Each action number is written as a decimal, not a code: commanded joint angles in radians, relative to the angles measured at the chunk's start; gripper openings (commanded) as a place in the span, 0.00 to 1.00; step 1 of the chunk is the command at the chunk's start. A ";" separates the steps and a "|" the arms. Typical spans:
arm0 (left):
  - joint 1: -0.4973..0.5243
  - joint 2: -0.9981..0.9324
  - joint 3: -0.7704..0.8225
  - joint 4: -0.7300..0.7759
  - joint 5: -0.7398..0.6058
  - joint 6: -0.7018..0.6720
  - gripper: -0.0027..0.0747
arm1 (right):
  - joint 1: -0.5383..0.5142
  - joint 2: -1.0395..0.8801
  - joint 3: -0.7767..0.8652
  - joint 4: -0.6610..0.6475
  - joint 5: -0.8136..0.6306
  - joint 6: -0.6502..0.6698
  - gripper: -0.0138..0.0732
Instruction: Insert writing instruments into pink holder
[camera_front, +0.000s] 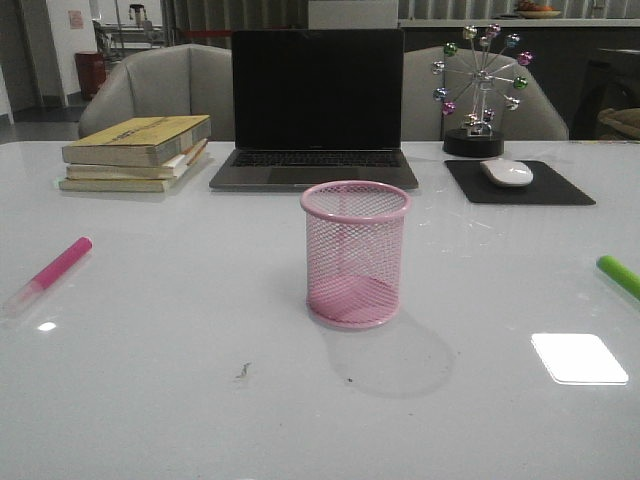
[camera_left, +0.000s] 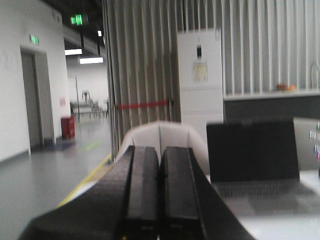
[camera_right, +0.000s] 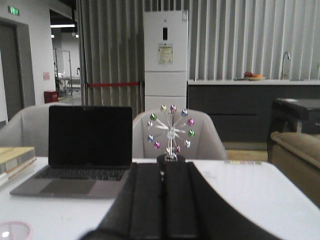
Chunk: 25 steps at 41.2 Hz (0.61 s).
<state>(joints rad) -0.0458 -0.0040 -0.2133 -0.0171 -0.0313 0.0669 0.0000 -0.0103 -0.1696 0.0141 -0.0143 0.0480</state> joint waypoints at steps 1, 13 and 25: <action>-0.001 0.029 -0.162 -0.029 0.022 0.001 0.15 | -0.001 0.021 -0.157 -0.006 0.025 -0.010 0.23; -0.001 0.279 -0.504 -0.086 0.390 0.001 0.15 | -0.001 0.279 -0.477 -0.006 0.377 -0.010 0.23; -0.001 0.474 -0.540 -0.086 0.568 0.001 0.15 | -0.001 0.507 -0.510 0.036 0.565 -0.010 0.23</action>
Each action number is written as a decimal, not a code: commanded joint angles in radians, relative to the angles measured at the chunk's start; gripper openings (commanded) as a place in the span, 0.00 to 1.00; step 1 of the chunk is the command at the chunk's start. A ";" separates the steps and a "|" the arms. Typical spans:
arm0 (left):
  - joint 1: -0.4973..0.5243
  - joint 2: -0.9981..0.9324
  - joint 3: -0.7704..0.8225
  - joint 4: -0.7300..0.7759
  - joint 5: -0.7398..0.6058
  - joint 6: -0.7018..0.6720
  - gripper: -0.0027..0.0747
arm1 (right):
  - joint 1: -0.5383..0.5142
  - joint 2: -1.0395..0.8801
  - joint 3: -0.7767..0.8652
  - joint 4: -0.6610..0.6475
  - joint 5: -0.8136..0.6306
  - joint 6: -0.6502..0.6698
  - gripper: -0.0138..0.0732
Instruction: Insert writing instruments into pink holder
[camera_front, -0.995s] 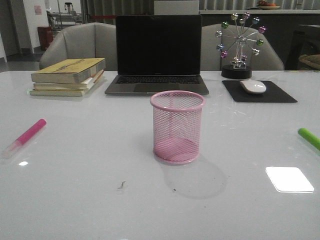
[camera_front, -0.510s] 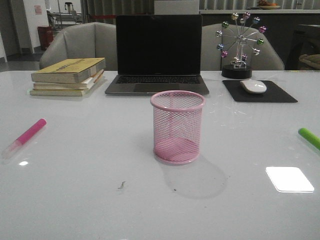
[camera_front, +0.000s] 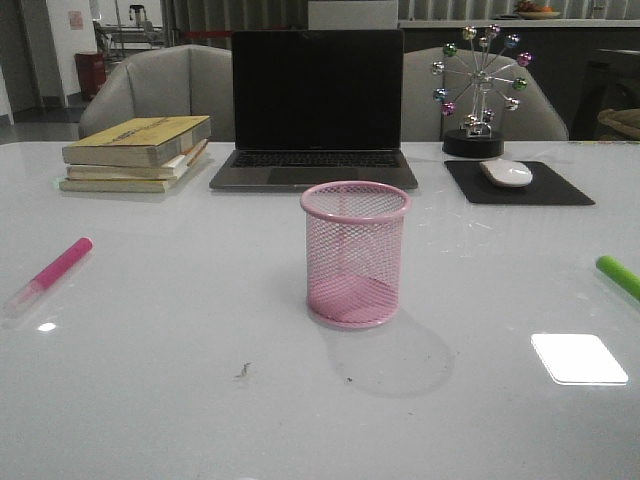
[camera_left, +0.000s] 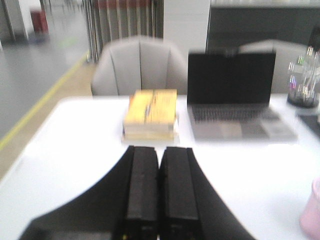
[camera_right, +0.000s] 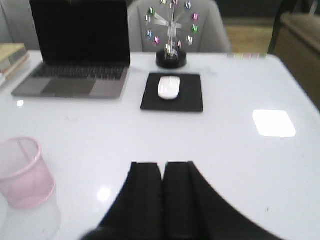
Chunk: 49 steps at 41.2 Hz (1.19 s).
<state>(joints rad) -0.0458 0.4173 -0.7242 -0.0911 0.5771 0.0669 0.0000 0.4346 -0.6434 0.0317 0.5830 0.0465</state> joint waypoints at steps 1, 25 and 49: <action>-0.001 0.063 -0.024 -0.012 -0.040 0.001 0.15 | -0.001 0.076 -0.036 0.020 -0.024 -0.009 0.23; -0.001 0.281 -0.005 -0.010 -0.038 0.033 0.68 | -0.001 0.342 -0.036 0.020 -0.019 -0.009 0.68; -0.323 0.318 -0.005 -0.010 -0.078 0.062 0.74 | -0.002 0.653 -0.192 0.020 0.003 -0.009 0.76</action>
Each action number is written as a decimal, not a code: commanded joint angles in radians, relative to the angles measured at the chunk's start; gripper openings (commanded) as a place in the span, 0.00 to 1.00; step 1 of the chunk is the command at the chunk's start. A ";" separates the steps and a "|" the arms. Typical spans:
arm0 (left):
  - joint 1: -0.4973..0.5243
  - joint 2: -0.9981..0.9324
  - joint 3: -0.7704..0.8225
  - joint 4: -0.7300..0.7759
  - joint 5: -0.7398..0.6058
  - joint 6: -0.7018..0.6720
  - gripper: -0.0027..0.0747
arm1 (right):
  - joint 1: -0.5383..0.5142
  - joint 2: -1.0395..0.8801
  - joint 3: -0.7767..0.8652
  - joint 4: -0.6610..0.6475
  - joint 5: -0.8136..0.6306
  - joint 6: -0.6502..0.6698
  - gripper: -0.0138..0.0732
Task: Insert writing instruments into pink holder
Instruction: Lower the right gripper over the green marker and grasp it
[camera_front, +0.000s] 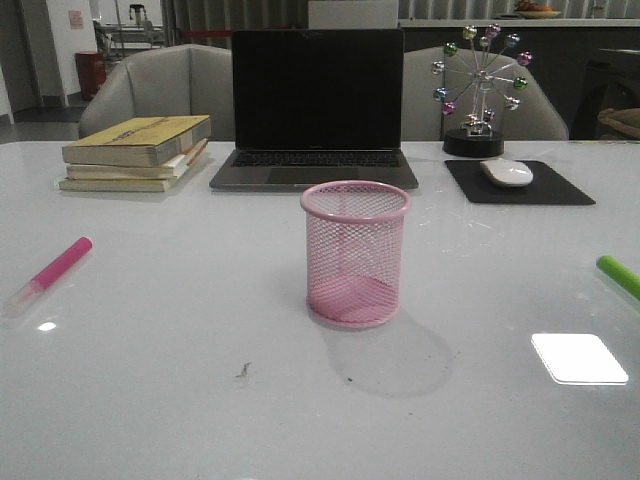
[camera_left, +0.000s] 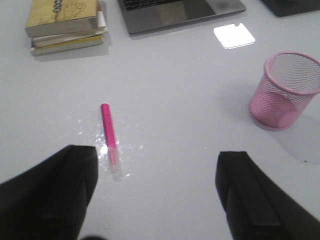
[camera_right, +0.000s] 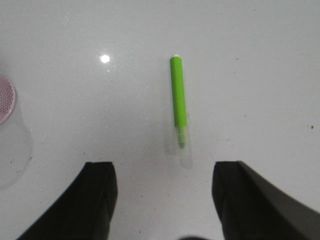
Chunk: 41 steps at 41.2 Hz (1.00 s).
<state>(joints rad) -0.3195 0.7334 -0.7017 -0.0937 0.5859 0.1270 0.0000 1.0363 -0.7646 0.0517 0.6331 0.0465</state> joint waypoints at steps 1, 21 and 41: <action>-0.060 0.002 -0.028 -0.007 -0.087 0.002 0.74 | -0.002 0.071 -0.085 0.000 -0.043 -0.009 0.76; -0.107 0.002 -0.028 -0.009 -0.089 0.002 0.74 | -0.038 0.635 -0.515 -0.013 0.141 -0.011 0.75; -0.107 0.002 -0.028 -0.009 -0.089 0.002 0.74 | -0.049 0.928 -0.738 -0.007 0.212 -0.056 0.75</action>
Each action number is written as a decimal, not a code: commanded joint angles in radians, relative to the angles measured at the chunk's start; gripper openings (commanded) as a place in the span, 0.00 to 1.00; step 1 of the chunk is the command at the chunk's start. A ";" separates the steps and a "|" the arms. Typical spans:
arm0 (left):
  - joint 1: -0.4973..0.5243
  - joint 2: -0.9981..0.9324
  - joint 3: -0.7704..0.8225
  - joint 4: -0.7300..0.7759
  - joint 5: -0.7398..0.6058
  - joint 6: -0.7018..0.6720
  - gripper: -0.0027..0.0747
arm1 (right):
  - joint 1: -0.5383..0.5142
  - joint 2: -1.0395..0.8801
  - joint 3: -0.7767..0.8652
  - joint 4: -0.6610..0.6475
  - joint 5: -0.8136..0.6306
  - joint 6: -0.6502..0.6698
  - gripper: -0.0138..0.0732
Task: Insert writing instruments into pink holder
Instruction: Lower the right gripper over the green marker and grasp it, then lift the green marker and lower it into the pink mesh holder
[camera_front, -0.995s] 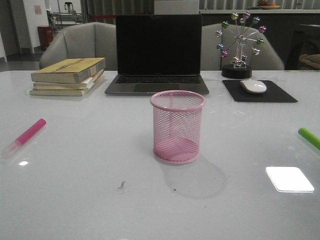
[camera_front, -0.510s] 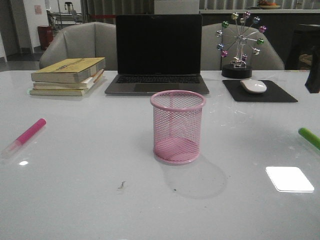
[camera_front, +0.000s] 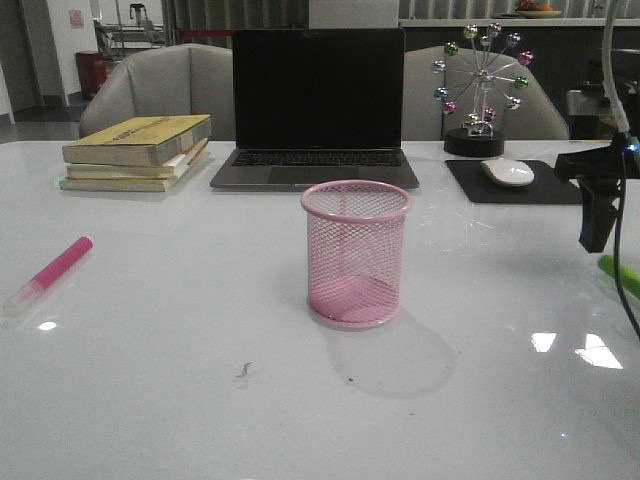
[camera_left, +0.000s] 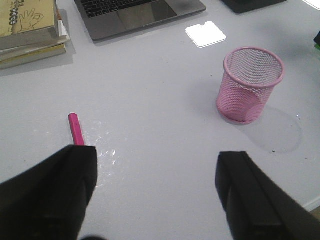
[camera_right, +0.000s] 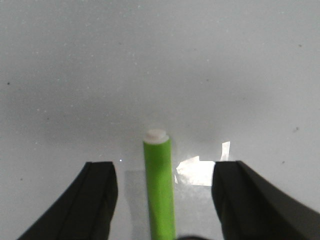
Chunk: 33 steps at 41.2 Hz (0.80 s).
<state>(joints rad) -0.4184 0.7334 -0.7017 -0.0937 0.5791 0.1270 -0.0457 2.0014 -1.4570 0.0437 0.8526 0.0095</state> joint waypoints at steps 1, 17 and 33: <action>-0.008 0.002 -0.028 -0.009 -0.082 0.002 0.74 | -0.003 -0.028 -0.052 0.001 -0.005 -0.019 0.75; -0.008 0.002 -0.028 -0.009 -0.082 0.002 0.74 | -0.003 0.017 -0.064 0.001 -0.004 -0.027 0.59; -0.008 0.002 -0.028 -0.009 -0.082 0.002 0.74 | 0.001 -0.029 -0.060 0.016 -0.029 -0.027 0.36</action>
<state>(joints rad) -0.4184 0.7334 -0.7017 -0.0937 0.5791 0.1270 -0.0457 2.0691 -1.4899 0.0458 0.8573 -0.0053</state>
